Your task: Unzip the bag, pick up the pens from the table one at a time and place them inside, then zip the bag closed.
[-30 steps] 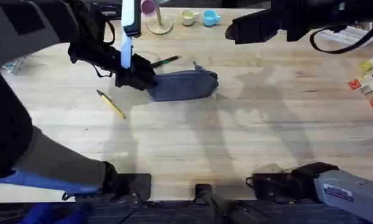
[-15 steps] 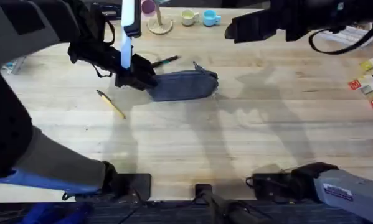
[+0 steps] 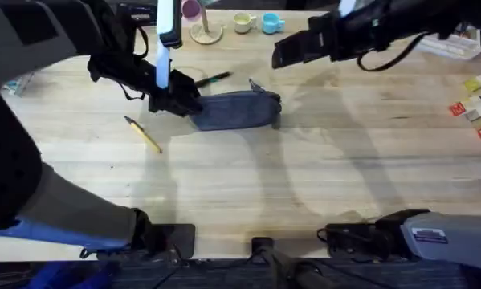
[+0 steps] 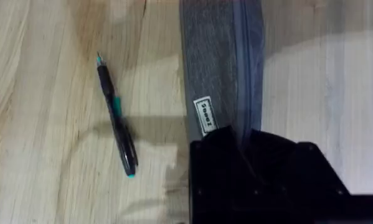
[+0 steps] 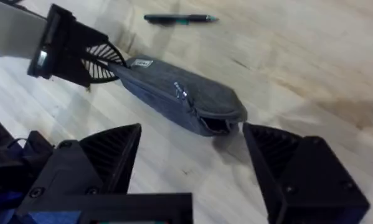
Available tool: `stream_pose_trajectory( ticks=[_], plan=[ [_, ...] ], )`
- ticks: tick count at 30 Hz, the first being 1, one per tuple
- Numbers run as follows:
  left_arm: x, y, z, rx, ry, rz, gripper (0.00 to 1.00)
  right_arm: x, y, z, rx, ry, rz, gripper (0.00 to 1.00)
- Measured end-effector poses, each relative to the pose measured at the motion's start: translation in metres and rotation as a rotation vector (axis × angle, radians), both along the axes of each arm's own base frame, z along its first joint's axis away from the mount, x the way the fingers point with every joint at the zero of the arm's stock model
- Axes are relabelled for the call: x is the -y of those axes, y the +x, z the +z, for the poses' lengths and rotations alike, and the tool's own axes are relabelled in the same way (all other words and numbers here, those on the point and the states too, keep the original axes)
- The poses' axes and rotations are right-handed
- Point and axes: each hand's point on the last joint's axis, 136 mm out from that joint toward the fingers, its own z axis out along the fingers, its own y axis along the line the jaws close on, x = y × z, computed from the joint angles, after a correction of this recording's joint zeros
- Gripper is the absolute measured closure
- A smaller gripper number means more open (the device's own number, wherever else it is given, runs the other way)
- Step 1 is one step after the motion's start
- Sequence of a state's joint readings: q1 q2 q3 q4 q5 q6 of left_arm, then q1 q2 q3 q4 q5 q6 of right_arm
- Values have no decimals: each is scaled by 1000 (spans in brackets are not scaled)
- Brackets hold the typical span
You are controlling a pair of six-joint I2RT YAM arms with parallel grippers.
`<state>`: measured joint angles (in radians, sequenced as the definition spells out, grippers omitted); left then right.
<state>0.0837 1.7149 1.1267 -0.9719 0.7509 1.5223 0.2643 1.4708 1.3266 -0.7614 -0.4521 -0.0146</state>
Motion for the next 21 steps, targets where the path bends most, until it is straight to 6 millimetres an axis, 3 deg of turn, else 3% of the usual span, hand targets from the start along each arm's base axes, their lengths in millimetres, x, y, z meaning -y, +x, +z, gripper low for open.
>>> stream_pose_trajectory(
  ticks=[10,21],
  plan=[
    [0,0,0,0,0,0,956,-24,10,-26,-30,-8,46,5],
    [0,0,0,0,0,0,957,-34,26,-77,-115,-35,57,5]
  ],
)
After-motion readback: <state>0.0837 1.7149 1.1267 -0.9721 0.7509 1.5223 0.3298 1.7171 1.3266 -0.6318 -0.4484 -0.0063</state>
